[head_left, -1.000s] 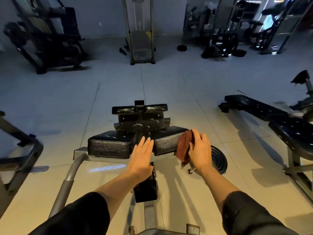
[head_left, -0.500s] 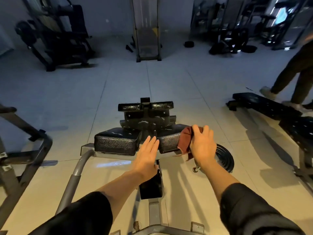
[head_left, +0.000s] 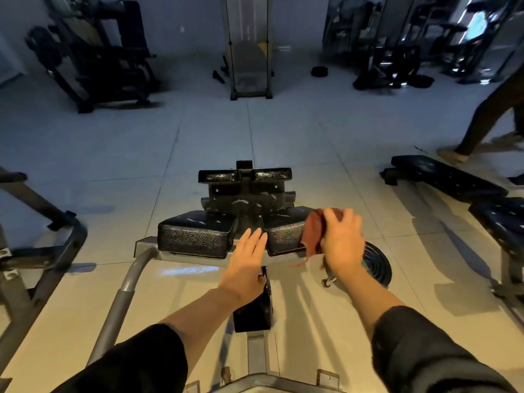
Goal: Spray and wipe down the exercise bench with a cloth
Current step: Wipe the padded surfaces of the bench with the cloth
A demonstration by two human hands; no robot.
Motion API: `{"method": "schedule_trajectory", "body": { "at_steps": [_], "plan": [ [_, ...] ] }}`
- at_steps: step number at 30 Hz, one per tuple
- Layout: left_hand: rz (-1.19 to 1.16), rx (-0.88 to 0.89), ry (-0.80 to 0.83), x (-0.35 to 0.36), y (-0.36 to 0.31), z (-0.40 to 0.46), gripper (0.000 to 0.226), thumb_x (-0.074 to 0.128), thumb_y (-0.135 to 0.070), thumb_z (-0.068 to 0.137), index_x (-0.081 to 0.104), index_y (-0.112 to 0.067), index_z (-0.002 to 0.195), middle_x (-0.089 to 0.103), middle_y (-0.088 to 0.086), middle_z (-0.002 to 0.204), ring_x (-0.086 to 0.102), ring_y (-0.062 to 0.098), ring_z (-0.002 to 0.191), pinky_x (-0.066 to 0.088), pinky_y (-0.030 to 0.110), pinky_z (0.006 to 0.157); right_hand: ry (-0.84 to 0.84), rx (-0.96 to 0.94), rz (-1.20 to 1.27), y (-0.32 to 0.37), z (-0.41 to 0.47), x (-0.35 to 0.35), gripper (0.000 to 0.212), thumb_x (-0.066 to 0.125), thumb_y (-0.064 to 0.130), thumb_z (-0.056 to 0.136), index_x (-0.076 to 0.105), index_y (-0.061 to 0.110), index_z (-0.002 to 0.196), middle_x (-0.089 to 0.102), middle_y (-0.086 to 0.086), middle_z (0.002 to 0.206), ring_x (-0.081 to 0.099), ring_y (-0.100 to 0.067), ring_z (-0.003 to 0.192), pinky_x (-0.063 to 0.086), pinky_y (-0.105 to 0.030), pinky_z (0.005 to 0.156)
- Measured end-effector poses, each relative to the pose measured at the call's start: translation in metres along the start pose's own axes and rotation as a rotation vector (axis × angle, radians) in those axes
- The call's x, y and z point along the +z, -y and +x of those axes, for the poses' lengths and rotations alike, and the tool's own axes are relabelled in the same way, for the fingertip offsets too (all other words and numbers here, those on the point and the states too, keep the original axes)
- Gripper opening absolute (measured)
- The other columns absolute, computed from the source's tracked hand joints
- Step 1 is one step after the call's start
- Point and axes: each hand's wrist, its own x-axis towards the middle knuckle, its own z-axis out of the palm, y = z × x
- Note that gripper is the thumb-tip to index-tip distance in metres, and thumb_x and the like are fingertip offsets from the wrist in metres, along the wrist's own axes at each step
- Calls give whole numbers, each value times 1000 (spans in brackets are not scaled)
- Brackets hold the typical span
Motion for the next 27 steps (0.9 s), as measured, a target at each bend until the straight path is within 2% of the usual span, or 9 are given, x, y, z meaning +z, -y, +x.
{"method": "schedule_trajectory", "body": {
  "at_steps": [2,6,9,11,13,18,23,25,27],
  "plan": [
    [-6,-8,-21,0,-3,1,84,61,-15,92,5,-10,154,0,2,162,-11,21,149,-12,24,113,-35,75,12,5,-2,2,52,67,21,86,46,21,133,42,-16,130,41,-34,118,51,-42,85],
    [-24,-34,-56,4,-2,3,84,59,-16,92,3,-10,154,2,2,162,-9,20,149,-13,21,113,-124,-288,-10,68,-24,21,40,63,28,85,55,17,123,50,-15,117,48,-32,101,49,-38,83],
    [-50,-105,-9,3,0,0,85,63,-16,90,9,-11,154,5,5,162,-7,22,149,-2,30,119,105,-511,-109,85,-31,34,54,61,25,92,40,15,141,36,-14,140,36,-34,125,41,-39,101],
    [-26,-103,26,0,1,-1,88,65,-17,89,6,-14,155,1,4,162,-9,22,149,2,35,121,95,-587,-156,70,-25,22,68,77,28,78,45,17,137,41,-15,137,41,-34,123,49,-39,89],
    [-6,-73,40,-1,1,-1,89,63,-17,91,2,-18,155,-2,3,162,-10,22,149,-2,32,118,40,-477,-103,38,-19,14,72,86,23,64,55,20,128,50,-15,124,48,-35,112,53,-39,71],
    [32,-69,-18,1,-5,6,88,61,-22,93,-2,-17,155,-3,0,162,-9,20,149,-7,22,109,-57,52,86,3,-4,7,43,66,17,86,52,15,126,44,-17,127,43,-35,117,49,-43,87],
    [-44,-81,-44,6,-6,6,87,60,-14,91,2,-10,155,3,4,162,-6,20,148,-7,21,113,-170,-413,40,75,-32,24,35,77,27,74,68,14,105,60,-12,108,41,-27,98,54,-40,78],
    [-43,-103,-32,4,-5,4,88,62,-14,90,3,-12,155,4,4,161,-6,21,149,-4,25,115,-35,-488,6,76,-31,27,44,71,32,83,59,18,122,52,-10,127,38,-27,114,51,-38,89],
    [-45,-80,-16,2,-6,4,89,61,-13,90,-1,-16,154,0,4,161,-9,22,148,-4,26,114,55,-497,6,52,-23,26,54,72,32,83,49,20,130,42,-10,134,38,-28,119,53,-40,86]
  ]
}}
